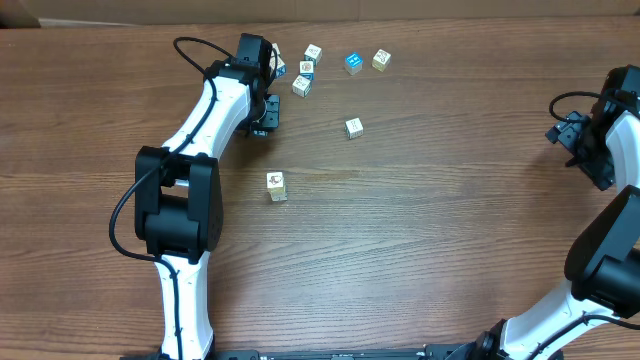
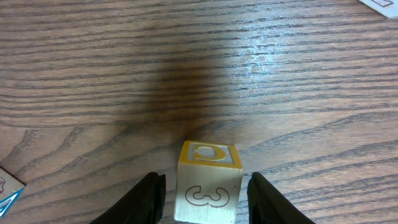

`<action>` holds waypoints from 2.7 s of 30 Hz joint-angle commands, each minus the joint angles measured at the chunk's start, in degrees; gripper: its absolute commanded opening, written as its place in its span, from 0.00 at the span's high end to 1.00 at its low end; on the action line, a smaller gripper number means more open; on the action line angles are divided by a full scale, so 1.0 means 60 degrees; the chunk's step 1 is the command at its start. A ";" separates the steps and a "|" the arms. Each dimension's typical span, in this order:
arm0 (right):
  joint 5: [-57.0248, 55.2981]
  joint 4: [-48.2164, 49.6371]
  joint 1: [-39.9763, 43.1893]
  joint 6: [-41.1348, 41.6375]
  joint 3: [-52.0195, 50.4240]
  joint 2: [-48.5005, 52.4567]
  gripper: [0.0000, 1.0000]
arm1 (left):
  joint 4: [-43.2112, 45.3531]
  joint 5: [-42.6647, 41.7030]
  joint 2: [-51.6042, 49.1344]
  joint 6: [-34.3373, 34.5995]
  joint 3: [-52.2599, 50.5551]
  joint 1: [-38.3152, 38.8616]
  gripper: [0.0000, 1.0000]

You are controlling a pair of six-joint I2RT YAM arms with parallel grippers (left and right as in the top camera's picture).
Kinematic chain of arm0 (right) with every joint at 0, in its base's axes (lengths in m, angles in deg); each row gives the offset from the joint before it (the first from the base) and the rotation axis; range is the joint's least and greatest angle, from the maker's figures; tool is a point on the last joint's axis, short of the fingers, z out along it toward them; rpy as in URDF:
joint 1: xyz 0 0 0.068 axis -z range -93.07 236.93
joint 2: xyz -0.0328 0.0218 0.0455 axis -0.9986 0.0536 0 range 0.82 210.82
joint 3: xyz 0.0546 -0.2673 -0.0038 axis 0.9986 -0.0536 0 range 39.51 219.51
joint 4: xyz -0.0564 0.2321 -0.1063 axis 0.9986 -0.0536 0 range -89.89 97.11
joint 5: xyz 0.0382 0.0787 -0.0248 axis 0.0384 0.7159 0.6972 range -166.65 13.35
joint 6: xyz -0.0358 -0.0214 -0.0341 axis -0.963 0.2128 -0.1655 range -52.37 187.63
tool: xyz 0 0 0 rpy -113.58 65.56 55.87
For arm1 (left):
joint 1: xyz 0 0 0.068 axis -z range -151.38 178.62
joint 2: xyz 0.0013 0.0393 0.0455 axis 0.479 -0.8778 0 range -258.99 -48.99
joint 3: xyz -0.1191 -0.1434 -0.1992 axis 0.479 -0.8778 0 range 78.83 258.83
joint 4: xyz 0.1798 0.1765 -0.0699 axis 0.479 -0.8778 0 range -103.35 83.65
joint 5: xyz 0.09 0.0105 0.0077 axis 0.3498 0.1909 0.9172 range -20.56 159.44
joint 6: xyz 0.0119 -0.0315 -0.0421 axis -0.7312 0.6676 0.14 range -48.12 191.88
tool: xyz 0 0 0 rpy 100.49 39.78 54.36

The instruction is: Form a tower

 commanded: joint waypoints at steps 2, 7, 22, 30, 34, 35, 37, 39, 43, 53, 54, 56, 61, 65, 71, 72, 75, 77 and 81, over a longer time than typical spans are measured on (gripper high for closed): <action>-0.0058 0.0051 0.0036 -0.0033 0.0178 -0.0251 0.00 | 0.0073 -0.0091 0.0266 -0.0117 -0.0098 0.0011 0.60; -0.0058 0.0047 0.0036 -0.0033 0.0178 -0.0251 0.00 | 0.0080 -0.0095 0.0266 -0.0113 -0.0098 0.0011 0.61; -0.0058 0.0047 0.0036 -0.0033 0.0178 -0.0251 0.00 | 0.0073 -0.0098 0.0266 -0.0113 -0.0098 0.0018 0.62; -0.0058 0.0047 0.0036 -0.0033 0.0178 -0.0251 0.00 | 0.0080 -0.0098 0.0266 -0.0113 -0.0098 0.0018 0.65; -0.0058 0.0047 0.0036 -0.0033 0.0178 -0.0251 0.00 | 0.0080 -0.0106 0.0266 -0.0113 -0.0098 0.0018 0.59; -0.0058 0.0047 0.0036 -0.0029 0.0178 -0.0251 0.00 | 0.0080 -0.0131 0.0266 -0.0113 -0.0098 0.0018 0.58; -0.0058 0.0047 0.0036 -0.0029 0.0178 -0.0251 0.00 | 0.0080 -0.0197 0.0266 -0.0117 -0.0098 0.0018 0.56; -0.0058 0.0051 0.0036 -0.0029 0.0178 -0.0251 0.00 | 0.0091 -0.0270 0.0259 -0.0117 -0.0098 0.0018 0.55; -0.0058 0.0051 0.0036 -0.0033 0.0178 -0.0251 0.00 | 0.0135 -0.0266 0.0193 -0.0117 -0.0098 0.0018 0.59; -0.0058 0.0047 0.0036 -0.0033 0.0178 -0.0251 0.00 | 0.0219 -0.0259 -0.0109 -0.0117 -0.0098 0.0011 0.79; -0.0058 0.0047 0.0036 -0.0033 0.0178 -0.0251 0.00 | 0.0226 -0.0259 -0.0109 -0.0113 -0.0098 0.0011 0.78; -0.0058 0.0047 0.0036 -0.0029 0.0178 -0.0251 0.00 | 0.0222 -0.0262 -0.0109 -0.0117 -0.0098 0.0011 0.79; -0.0058 0.0047 0.0036 -0.0029 0.0178 -0.0251 0.00 | 0.0219 -0.0262 -0.0109 -0.0113 -0.0098 0.0011 0.65; -0.0058 0.0047 0.0036 -0.0033 0.0178 -0.0251 0.00 | 0.0219 -0.0262 -0.0109 -0.0117 -0.0098 0.0011 0.60; -0.0058 0.0047 0.0036 -0.0029 0.0178 -0.0251 0.00 | 0.0211 -0.0266 -0.0109 -0.0113 -0.0098 0.0011 0.22; -0.0058 0.0047 0.0036 -0.0033 0.0178 -0.0251 0.00 | 0.0211 -0.0266 -0.0109 -0.0113 -0.0098 0.0011 0.14; -0.0058 0.0047 0.0036 -0.0033 0.0178 -0.0251 0.00 | -0.0036 -0.0302 -0.0015 0.0007 0.0142 0.0011 0.09; -0.0058 0.0047 0.0036 -0.0029 0.0178 -0.0251 0.00 | -0.0583 -0.0299 0.0219 0.0066 0.0699 -0.0004 0.03; -0.0058 0.0047 0.0036 -0.0033 0.0178 -0.0251 0.00 | -0.1647 -0.0233 0.0831 0.0233 0.1825 0.0000 0.00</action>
